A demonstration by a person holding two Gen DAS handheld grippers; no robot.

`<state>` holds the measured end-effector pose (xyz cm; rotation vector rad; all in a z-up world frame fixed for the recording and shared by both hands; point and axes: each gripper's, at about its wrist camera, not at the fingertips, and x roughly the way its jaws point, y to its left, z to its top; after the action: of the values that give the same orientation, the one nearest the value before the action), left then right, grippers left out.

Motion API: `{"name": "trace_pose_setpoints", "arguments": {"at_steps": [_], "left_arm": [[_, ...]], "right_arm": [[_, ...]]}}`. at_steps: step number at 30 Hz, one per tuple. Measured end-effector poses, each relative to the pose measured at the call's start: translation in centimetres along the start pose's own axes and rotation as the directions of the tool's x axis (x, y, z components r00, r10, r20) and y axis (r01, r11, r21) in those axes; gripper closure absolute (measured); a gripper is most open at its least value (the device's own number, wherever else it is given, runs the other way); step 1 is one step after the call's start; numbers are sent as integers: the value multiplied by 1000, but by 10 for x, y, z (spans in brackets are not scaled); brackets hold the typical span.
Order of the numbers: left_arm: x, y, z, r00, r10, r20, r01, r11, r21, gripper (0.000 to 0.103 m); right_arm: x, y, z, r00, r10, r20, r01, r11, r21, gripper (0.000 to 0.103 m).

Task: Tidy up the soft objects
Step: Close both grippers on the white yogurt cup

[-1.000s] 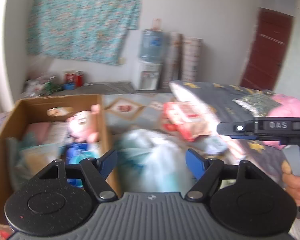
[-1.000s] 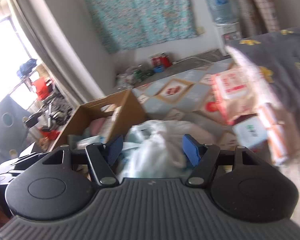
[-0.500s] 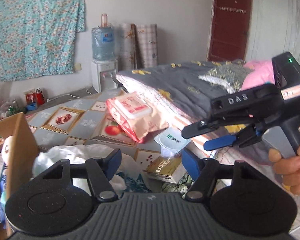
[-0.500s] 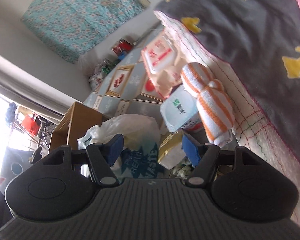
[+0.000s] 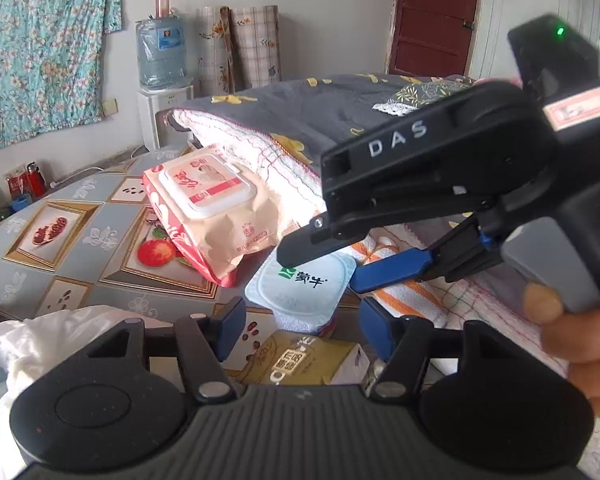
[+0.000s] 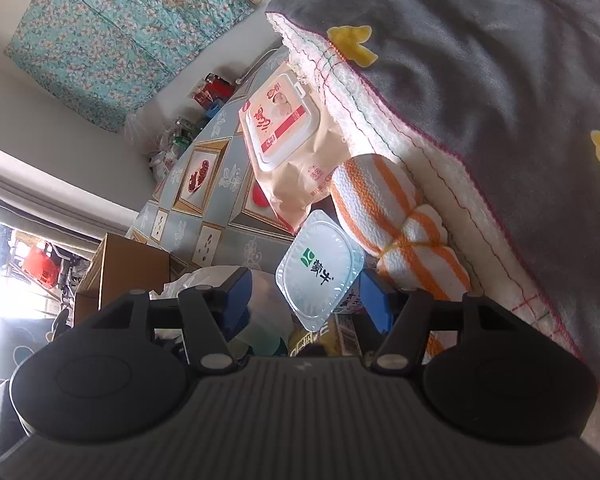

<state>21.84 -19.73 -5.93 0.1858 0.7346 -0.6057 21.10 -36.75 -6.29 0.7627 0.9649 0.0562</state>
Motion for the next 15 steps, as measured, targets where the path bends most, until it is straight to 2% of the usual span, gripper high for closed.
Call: {"name": "trace_pose_setpoints", "arguments": {"at_steps": [4, 9, 13, 15], "left_arm": [[16, 2, 3, 1000, 4, -22, -4, 1000, -9, 39], [28, 6, 4, 999, 2, -41, -4, 999, -37, 39], [34, 7, 5, 999, 9, -45, -11, 999, -48, 39], [36, 8, 6, 999, 11, -46, -13, 999, -52, 39]], "right_arm": [[0, 6, 5, 1000, -9, 0, 9, 1000, -22, 44], [-16, 20, 16, 999, -19, 27, 22, 993, -120, 43], [-9, 32, 35, 999, -35, -39, 26, 977, -211, 43], [4, 35, 44, 995, -71, -75, 51, 970, -236, 43]]}}
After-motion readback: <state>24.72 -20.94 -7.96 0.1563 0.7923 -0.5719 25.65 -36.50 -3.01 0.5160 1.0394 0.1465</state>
